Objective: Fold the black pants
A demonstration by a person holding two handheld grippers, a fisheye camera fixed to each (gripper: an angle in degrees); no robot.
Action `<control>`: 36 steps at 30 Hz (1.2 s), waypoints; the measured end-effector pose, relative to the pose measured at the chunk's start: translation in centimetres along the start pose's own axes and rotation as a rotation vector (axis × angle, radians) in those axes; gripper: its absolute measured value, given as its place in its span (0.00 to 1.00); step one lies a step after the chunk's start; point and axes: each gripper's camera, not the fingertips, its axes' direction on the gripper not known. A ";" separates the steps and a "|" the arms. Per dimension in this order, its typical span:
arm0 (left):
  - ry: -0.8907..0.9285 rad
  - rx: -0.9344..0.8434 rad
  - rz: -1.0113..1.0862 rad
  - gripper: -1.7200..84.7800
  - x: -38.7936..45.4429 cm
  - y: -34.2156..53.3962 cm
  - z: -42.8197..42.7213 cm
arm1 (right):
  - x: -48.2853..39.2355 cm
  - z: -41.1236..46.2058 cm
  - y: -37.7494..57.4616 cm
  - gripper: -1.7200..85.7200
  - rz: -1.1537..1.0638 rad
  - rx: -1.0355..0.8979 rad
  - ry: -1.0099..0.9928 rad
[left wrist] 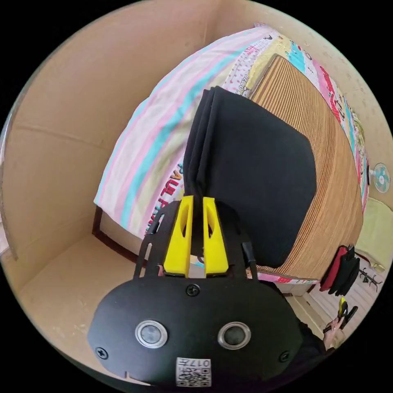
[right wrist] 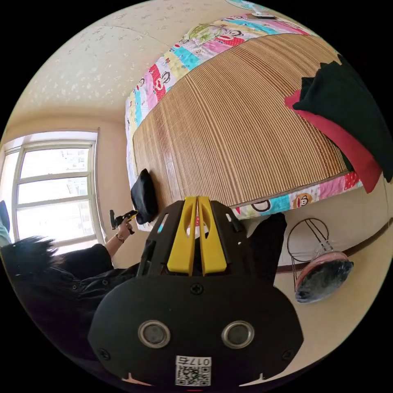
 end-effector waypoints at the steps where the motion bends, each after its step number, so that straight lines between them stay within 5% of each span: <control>1: 0.188 0.053 0.090 0.07 1.6 1.4 -2.1 | -0.9 -0.1 -1.0 0.02 -0.046 0.001 0.015; 7: 0.558 0.109 0.453 0.07 14.4 10.7 -10.5 | -7.7 2.4 -8.4 0.03 -0.367 -0.076 0.059; 15: 0.575 -0.136 0.852 0.03 32.0 24.6 -7.0 | -20.8 15.2 -17.7 0.07 -0.861 -0.363 -0.027; 18: 0.748 -0.150 0.704 0.02 31.2 26.9 -7.1 | -25.2 24.7 -18.6 0.14 -0.987 -0.571 0.082; 21: 0.795 -0.109 0.527 0.03 26.8 28.4 -8.1 | -28.5 31.6 -18.8 0.17 -1.090 -0.575 0.152; 28: 0.771 0.143 -0.031 0.13 10.6 31.1 -11.1 | -29.3 45.8 -21.5 0.16 -0.916 -0.851 0.275; 31: 0.828 0.248 -0.252 0.16 5.2 32.3 -12.1 | -26.7 44.3 -24.4 0.12 -0.660 -0.889 0.115; 36: 0.896 0.378 -0.350 0.21 1.7 32.4 -13.0 | -21.9 36.3 -25.7 0.10 -0.552 -0.948 -0.155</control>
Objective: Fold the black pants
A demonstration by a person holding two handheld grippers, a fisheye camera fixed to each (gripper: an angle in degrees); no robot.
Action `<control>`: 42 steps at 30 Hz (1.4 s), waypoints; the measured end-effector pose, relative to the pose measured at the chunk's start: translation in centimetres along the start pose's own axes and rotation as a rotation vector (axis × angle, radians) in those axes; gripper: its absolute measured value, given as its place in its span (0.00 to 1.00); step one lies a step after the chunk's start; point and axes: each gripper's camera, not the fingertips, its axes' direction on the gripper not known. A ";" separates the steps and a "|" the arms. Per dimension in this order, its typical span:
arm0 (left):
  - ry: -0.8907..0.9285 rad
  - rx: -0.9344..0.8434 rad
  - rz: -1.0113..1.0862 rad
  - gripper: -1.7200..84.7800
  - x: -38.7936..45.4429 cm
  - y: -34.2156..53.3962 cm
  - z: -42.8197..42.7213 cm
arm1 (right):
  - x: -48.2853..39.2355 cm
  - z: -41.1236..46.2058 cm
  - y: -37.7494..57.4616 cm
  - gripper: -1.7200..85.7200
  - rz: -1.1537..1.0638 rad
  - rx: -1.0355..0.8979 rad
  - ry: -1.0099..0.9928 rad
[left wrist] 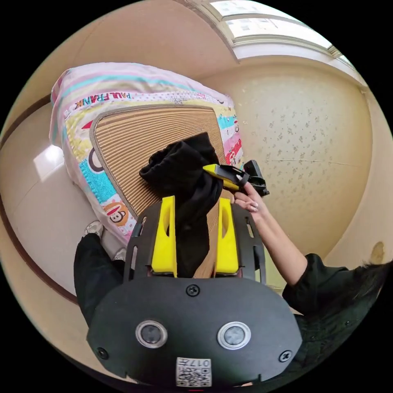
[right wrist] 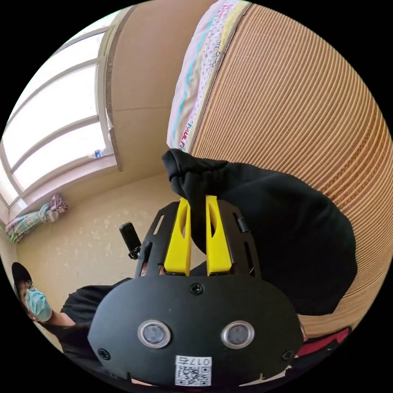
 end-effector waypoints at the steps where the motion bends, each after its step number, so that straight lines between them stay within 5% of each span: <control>1: 0.089 -0.020 -0.004 0.23 -0.1 -0.4 0.8 | 0.3 -1.4 2.4 0.10 -0.006 0.031 -0.073; 10: 0.387 -0.223 0.215 0.26 8.4 4.8 4.5 | 4.4 -9.5 18.5 0.11 -0.069 0.193 -0.602; 15: 0.343 -0.300 0.339 0.25 13.8 10.1 3.9 | 4.3 -11.6 25.3 0.10 -0.141 0.300 -0.741; 20: 0.366 -0.248 0.382 0.22 17.7 15.5 1.5 | -0.9 -14.1 32.8 0.10 -0.439 0.404 -0.820; 26: 0.429 -0.270 0.646 0.11 24.6 20.9 -1.9 | -7.8 -19.8 43.3 0.07 -0.716 0.582 -0.680; 29: 0.510 -0.140 0.857 0.09 27.7 23.4 -7.6 | -10.4 -24.4 52.3 0.06 -0.891 0.798 -0.618; 34: 0.483 0.156 1.230 0.09 36.0 29.5 -18.2 | -20.7 -28.7 66.1 0.04 -1.095 0.995 -0.246; 42: 0.776 0.443 1.416 0.09 45.3 33.6 -26.7 | -36.7 -31.0 75.7 0.04 -1.260 1.155 0.014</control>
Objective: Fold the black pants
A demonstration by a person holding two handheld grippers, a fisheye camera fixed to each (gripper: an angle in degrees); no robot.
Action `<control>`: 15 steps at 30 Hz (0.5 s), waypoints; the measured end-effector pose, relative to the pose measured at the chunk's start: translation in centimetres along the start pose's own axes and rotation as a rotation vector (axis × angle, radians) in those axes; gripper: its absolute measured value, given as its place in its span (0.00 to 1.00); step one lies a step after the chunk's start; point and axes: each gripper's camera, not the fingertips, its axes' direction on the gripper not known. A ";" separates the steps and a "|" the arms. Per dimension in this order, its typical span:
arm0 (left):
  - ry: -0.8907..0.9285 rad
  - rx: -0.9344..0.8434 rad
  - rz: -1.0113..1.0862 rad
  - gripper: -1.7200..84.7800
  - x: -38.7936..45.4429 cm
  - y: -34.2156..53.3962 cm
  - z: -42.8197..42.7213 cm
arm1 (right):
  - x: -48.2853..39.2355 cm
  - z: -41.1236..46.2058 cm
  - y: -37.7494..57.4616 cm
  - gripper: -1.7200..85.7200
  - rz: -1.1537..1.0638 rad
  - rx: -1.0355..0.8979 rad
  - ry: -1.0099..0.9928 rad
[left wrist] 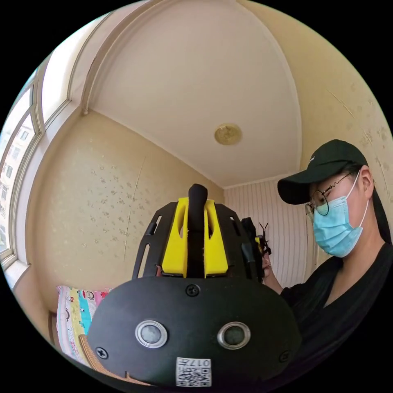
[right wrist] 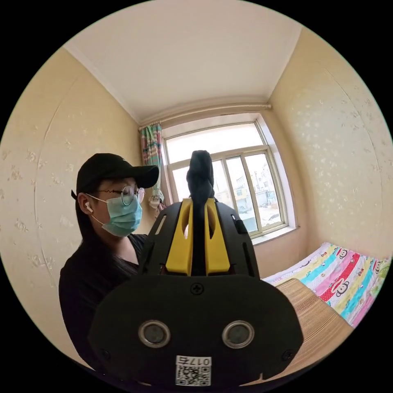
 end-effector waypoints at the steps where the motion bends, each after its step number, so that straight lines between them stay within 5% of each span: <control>1: 0.005 0.030 0.040 0.09 0.6 -1.1 0.1 | -0.8 0.2 -1.3 0.04 0.001 0.014 0.016; 8: -0.222 -0.004 0.102 0.09 -0.1 0.6 3.8 | -0.3 1.7 -3.2 0.04 0.109 0.040 0.291; 15: -0.332 -0.391 -0.040 0.10 -20.6 11.5 24.4 | 21.8 1.3 -4.4 0.05 0.424 -0.058 0.837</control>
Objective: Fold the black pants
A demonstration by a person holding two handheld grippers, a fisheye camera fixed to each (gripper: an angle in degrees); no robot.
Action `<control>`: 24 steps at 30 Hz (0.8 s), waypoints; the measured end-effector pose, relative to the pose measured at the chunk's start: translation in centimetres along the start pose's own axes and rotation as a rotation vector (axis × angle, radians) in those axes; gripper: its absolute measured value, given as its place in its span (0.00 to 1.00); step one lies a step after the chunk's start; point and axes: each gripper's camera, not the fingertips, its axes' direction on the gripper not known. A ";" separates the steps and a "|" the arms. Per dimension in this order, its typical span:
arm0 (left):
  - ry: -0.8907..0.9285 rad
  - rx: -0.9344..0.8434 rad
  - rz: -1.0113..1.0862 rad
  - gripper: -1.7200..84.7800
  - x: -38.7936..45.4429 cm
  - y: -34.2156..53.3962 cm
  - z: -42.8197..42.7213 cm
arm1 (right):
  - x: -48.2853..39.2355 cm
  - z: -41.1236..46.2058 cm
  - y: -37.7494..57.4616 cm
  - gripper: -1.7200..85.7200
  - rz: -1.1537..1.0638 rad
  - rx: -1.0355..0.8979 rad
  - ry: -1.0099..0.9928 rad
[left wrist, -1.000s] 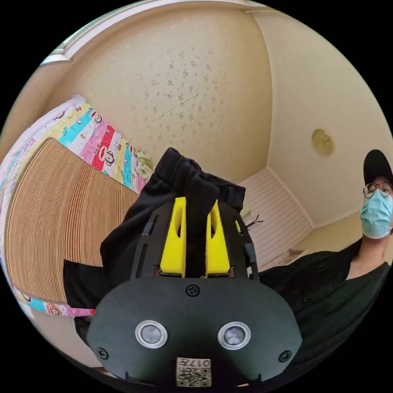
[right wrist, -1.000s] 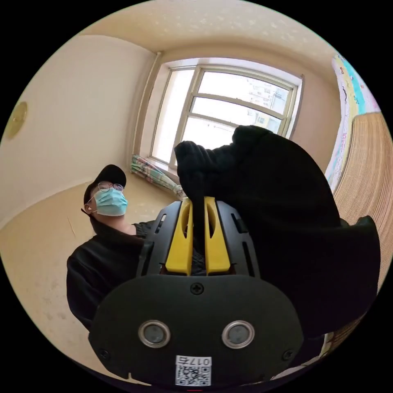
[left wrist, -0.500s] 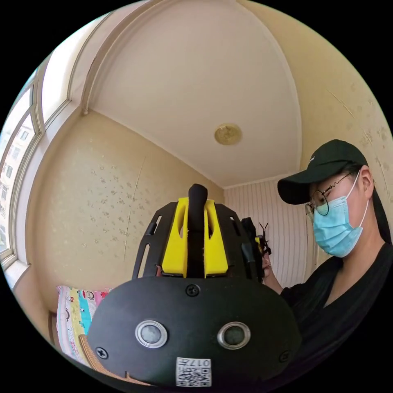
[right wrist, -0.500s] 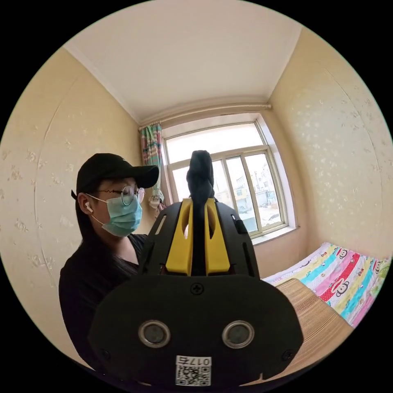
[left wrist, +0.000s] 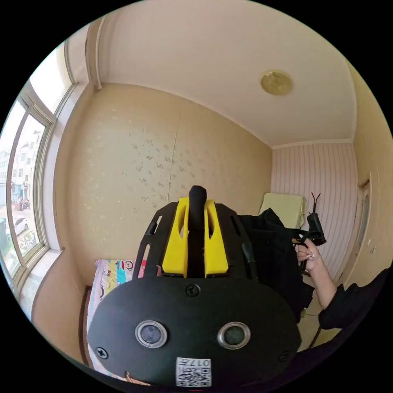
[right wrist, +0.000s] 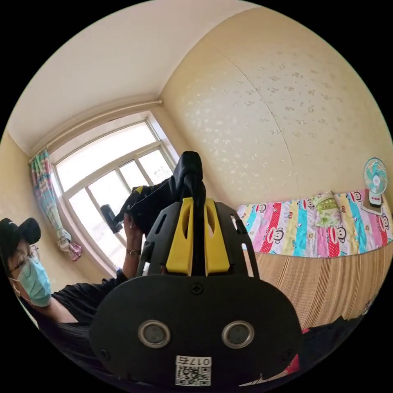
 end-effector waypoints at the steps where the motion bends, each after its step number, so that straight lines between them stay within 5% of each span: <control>1: 0.025 -0.069 -0.034 0.11 -3.8 0.6 6.9 | 3.3 3.8 -2.0 0.05 0.020 -0.003 0.133; 4: -0.083 -0.328 -0.268 0.10 -13.4 6.1 20.0 | 11.5 11.2 -2.3 0.05 0.156 -0.161 0.364; 9: -0.144 -0.572 -0.256 0.10 -19.9 23.8 25.5 | 21.3 15.5 9.5 0.06 0.272 -0.337 0.304; 16: -0.060 -1.141 -0.533 0.10 -23.5 57.8 22.5 | 34.2 14.8 39.1 0.10 0.622 -0.824 0.372; 24: 0.107 -1.381 -0.583 0.11 -17.9 67.5 18.6 | 37.5 6.9 56.4 0.15 0.858 -0.949 0.357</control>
